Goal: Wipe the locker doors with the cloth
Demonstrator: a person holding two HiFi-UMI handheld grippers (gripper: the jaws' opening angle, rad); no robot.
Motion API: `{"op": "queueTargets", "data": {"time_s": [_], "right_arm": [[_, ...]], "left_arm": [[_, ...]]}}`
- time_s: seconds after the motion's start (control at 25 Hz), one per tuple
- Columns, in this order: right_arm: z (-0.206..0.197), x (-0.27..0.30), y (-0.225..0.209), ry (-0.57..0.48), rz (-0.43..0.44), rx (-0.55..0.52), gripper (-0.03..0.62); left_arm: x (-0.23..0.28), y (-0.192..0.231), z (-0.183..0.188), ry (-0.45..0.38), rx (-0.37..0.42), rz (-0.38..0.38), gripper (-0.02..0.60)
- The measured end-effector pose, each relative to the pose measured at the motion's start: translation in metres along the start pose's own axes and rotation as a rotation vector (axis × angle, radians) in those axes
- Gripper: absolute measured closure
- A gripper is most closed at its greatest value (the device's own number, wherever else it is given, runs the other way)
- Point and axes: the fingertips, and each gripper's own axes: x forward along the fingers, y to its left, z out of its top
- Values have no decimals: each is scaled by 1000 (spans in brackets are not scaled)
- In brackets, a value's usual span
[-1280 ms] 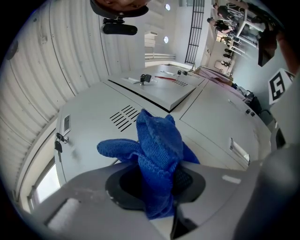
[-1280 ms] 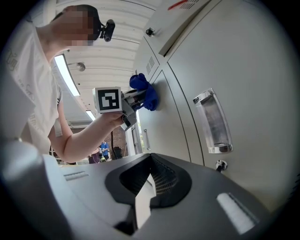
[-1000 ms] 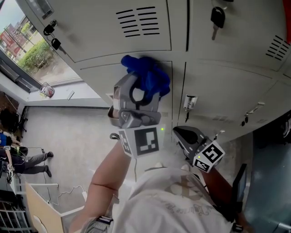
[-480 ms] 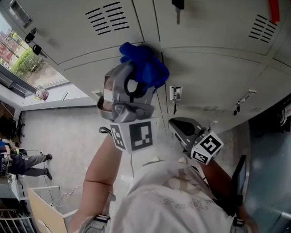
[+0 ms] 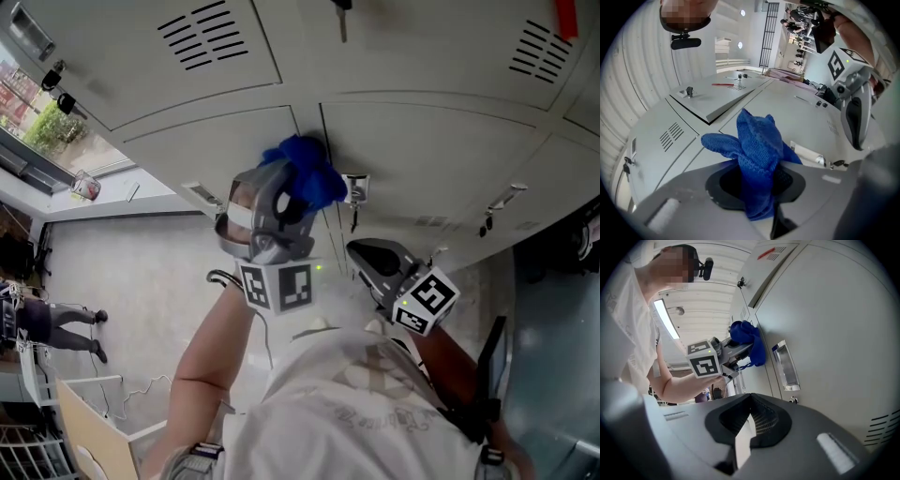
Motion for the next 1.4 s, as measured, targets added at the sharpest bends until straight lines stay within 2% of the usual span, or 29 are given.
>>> {"op": "queueTargets", "data": {"time_s": [0.6,0.8,1.08,1.4], "right_arm": [[-7,-7,-3,21,16,8,586],[-7,-12,-1,20,17,2,588],[-12,-26,-4,32,10,14,588],[-19,-38,-3,50,13,20,588]], "left_arm": [[-11,-76,-42,97,-81,-98,469],[-11,-91,-51,99,-125,-95,469],[-18,-134,-74,152,-192,-151,469],[-25,-172,-97,223,-329,-208,468]]}}
